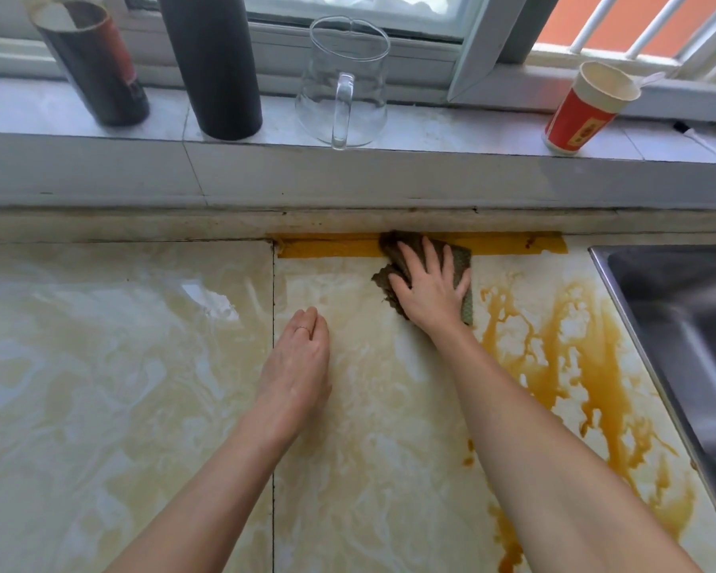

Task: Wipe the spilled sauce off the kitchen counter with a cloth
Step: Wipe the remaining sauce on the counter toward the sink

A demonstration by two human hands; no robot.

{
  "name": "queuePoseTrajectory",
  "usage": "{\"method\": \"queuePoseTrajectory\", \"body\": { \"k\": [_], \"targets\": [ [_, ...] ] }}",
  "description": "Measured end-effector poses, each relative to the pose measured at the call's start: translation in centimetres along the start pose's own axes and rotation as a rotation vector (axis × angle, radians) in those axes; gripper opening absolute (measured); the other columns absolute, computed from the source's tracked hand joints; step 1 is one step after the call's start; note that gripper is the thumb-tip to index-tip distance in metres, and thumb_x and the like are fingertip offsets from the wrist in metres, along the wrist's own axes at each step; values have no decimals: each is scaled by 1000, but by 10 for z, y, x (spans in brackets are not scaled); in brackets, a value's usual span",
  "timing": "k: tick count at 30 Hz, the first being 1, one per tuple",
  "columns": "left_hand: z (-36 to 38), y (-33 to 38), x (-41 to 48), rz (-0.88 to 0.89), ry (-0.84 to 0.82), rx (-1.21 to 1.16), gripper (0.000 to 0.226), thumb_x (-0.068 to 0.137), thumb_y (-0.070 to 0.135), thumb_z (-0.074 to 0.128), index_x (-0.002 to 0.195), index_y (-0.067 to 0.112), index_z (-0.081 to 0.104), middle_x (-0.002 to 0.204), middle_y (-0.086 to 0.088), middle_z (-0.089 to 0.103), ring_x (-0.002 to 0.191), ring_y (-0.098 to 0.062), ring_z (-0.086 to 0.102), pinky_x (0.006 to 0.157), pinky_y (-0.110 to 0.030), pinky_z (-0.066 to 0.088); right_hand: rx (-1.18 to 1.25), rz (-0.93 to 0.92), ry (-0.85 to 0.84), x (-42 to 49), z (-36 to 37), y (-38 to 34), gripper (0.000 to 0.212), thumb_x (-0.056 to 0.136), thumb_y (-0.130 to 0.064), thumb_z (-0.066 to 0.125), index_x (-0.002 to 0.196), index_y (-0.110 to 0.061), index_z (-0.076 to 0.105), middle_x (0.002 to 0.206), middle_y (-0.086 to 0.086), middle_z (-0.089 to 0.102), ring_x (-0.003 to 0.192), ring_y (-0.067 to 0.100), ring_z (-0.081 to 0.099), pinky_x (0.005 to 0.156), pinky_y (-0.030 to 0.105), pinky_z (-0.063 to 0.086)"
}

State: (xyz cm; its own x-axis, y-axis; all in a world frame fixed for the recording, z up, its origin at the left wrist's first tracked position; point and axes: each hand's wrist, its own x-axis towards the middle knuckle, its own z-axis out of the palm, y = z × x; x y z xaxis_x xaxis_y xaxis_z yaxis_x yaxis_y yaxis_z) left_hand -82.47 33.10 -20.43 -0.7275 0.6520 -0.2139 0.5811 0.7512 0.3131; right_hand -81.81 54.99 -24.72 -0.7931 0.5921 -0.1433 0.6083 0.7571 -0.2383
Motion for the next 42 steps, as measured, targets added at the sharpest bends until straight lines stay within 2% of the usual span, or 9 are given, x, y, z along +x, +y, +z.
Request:
{"method": "queuePoseTrajectory", "body": {
  "k": [7, 13, 17, 19, 23, 25, 30, 36, 42],
  "targets": [
    [2, 4, 0, -16, 0, 18, 71, 89, 2, 43, 148, 4, 3, 158, -10, 2, 146, -22, 0, 117, -27, 5, -28, -313, -28, -46, 10, 9, 58, 93, -61, 23, 150, -48, 20, 164, -9, 5, 149, 18, -8, 116, 54, -12],
    [-2, 3, -2, -2, -7, 8, 72, 90, 3, 45, 148, 4, 3, 158, -11, 2, 146, -22, 0, 116, -26, 4, 10, -24, 26, -36, 9, 6, 54, 100, -50, 35, 151, -44, 18, 164, -7, 2, 149, 20, -11, 116, 53, -13],
    [2, 4, -1, -20, 19, -20, 71, 88, 0, 41, 148, 4, 5, 158, -10, 4, 146, -22, 2, 116, -27, 7, -9, -251, 24, -80, 19, 2, 55, 96, -53, 17, 150, -46, 18, 163, -9, 4, 149, 18, -10, 118, 51, -11],
    [3, 2, -2, -19, 16, -31, 71, 87, 0, 42, 148, 5, 6, 158, -10, 4, 146, -22, 2, 117, -28, 7, 38, -301, 16, -80, 18, 19, 53, 96, -48, 21, 149, -46, 24, 163, -10, 10, 149, 14, -5, 119, 50, -7],
    [3, -2, -2, -6, 22, -58, 70, 88, -3, 41, 149, 5, 7, 158, -10, 5, 146, -21, 3, 116, -27, 7, 101, -82, 73, -71, 17, 18, 50, 101, -32, 38, 149, -42, 28, 163, -7, 12, 150, 16, -4, 119, 47, -8],
    [5, -2, -3, -3, 33, -61, 71, 87, -2, 41, 149, 5, 7, 158, -10, 5, 146, -21, 3, 116, -27, 5, 79, -73, 81, -91, 24, 0, 52, 101, -34, 39, 150, -43, 24, 163, -7, 8, 150, 19, -6, 118, 49, -11],
    [11, -6, -3, 5, 61, -92, 69, 89, 0, 40, 149, 7, 6, 158, -8, 4, 146, -20, 3, 116, -26, 5, 19, -367, 11, -138, 32, 13, 53, 95, -45, 24, 148, -47, 26, 162, -10, 13, 150, 16, -2, 119, 51, -1],
    [12, -12, -2, 21, 40, -115, 70, 89, 0, 43, 150, 8, 9, 158, -7, 6, 145, -20, 5, 117, -29, 8, 31, -94, 77, -140, 35, -1, 59, 91, -52, 13, 150, -47, 19, 163, -8, 6, 150, 18, -8, 118, 51, -9],
    [16, -20, -4, 30, 75, -160, 61, 91, 3, 39, 148, 12, 19, 157, -6, 14, 144, -20, 13, 116, -31, 16, 5, -410, 2, -182, 40, 14, 53, 96, -45, 29, 149, -47, 24, 162, -10, 14, 150, 16, -2, 119, 52, 0]
  ]
}}
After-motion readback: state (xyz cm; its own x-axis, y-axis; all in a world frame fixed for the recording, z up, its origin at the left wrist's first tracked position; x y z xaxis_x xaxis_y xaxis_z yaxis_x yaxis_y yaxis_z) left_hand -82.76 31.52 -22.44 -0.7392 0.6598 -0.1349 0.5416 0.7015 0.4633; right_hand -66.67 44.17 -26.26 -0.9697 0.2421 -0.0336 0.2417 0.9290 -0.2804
